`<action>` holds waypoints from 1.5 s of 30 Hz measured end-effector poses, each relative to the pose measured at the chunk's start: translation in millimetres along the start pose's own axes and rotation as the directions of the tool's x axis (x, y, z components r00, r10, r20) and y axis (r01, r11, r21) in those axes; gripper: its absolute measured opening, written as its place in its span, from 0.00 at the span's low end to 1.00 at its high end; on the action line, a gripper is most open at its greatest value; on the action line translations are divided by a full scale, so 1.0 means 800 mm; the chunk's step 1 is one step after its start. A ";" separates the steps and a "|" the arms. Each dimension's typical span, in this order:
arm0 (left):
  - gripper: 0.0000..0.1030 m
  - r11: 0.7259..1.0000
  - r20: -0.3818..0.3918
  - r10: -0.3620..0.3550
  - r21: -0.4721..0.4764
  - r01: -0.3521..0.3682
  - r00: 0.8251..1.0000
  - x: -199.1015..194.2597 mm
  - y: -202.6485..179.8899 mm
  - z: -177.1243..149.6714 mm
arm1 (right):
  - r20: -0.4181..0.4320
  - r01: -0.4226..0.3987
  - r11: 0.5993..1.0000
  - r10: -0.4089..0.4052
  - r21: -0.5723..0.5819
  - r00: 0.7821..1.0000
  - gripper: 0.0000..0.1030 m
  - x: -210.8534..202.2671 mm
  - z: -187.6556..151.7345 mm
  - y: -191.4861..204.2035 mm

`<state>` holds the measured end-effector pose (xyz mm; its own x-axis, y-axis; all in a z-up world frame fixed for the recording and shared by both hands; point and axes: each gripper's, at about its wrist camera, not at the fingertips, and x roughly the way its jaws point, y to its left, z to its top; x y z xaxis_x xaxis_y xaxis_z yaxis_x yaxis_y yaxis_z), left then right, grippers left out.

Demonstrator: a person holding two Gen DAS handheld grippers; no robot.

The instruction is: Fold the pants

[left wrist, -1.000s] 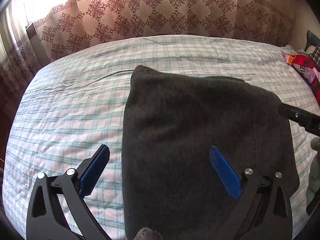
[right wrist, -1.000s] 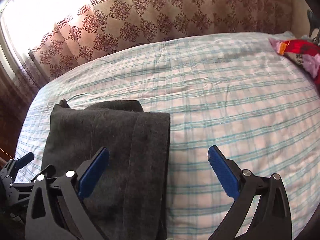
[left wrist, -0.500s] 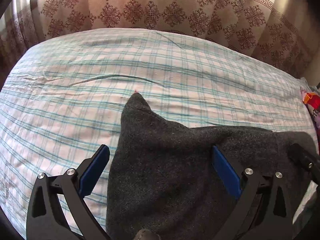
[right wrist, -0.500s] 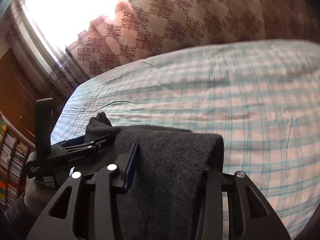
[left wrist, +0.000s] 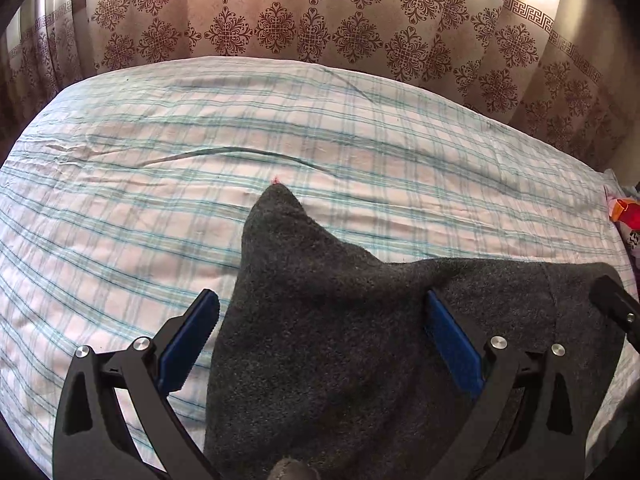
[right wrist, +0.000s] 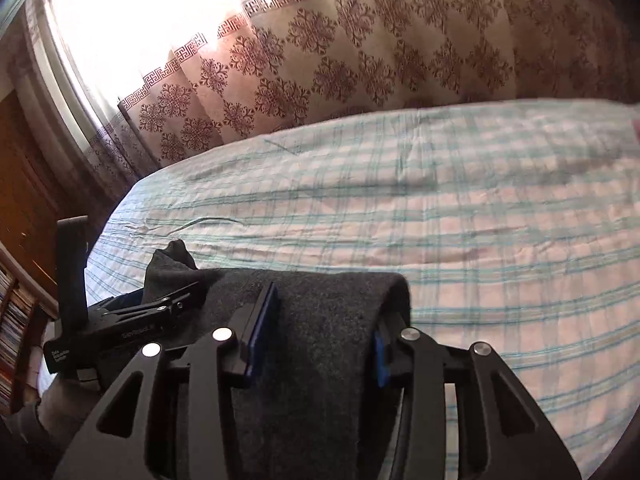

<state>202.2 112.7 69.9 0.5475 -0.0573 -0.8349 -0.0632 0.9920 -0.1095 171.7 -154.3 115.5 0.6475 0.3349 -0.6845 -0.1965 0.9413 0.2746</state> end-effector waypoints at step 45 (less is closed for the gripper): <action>0.98 0.988 0.024 0.038 0.148 -0.041 0.999 -0.201 0.010 -0.181 | 0.050 0.257 0.962 -0.254 -0.094 0.966 0.95 -0.157 -0.175 0.095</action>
<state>-7.2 113.2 125.0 0.5644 -0.0167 -0.8253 0.0380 0.9993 0.0058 -27.6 -118.9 127.3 0.7124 0.0825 -0.6969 -0.0912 0.9955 0.0246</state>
